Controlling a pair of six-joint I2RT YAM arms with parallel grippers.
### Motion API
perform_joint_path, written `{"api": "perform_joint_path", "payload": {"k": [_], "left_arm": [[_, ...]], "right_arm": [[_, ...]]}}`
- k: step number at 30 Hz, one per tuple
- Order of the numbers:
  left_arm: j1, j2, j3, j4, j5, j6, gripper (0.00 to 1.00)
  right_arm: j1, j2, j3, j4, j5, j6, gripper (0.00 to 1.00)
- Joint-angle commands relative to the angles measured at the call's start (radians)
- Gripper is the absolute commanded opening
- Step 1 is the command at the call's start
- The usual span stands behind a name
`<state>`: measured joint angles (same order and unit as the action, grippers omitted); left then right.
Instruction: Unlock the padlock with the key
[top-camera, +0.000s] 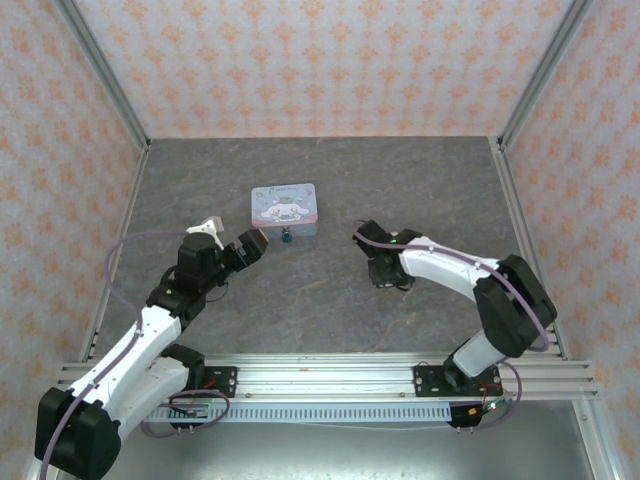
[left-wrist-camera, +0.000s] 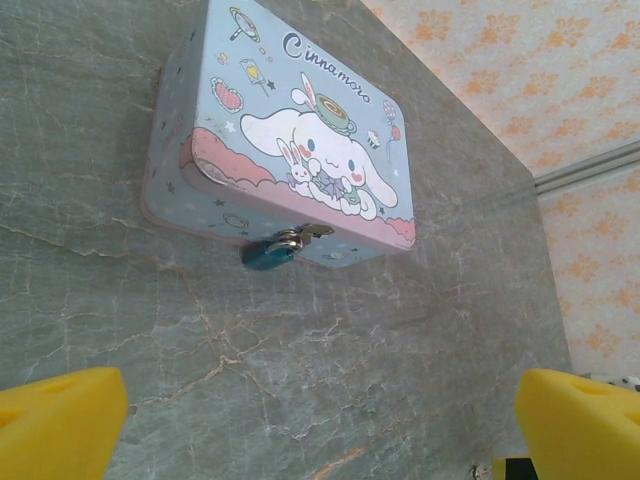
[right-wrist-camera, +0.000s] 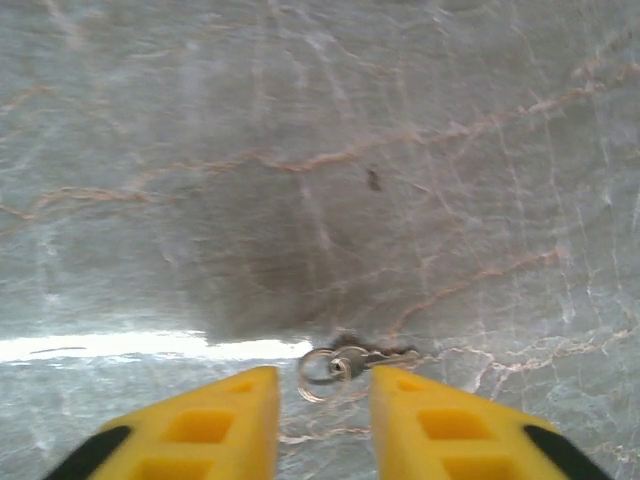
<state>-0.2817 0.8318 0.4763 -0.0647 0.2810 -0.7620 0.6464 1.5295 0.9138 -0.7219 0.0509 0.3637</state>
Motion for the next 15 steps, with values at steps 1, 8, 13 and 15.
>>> {"api": "perform_joint_path", "payload": {"k": [1,8,13,15], "left_arm": [[-0.005,0.004,0.034,-0.028,0.006,-0.003,0.99],[-0.005,0.009,0.033,-0.026,0.006,0.001,0.99],[-0.005,0.010,0.035,-0.030,0.006,0.000,0.99],[-0.005,0.007,0.035,-0.031,0.005,0.001,0.99]], "right_arm": [[-0.048,-0.076,-0.055,0.049,-0.067,0.065,0.37],[-0.099,-0.084,-0.106,0.093,-0.148,0.098,0.43],[-0.099,-0.041,-0.105,0.101,-0.149,0.118,0.43],[-0.100,-0.025,-0.105,0.110,-0.144,0.122,0.43]]}}
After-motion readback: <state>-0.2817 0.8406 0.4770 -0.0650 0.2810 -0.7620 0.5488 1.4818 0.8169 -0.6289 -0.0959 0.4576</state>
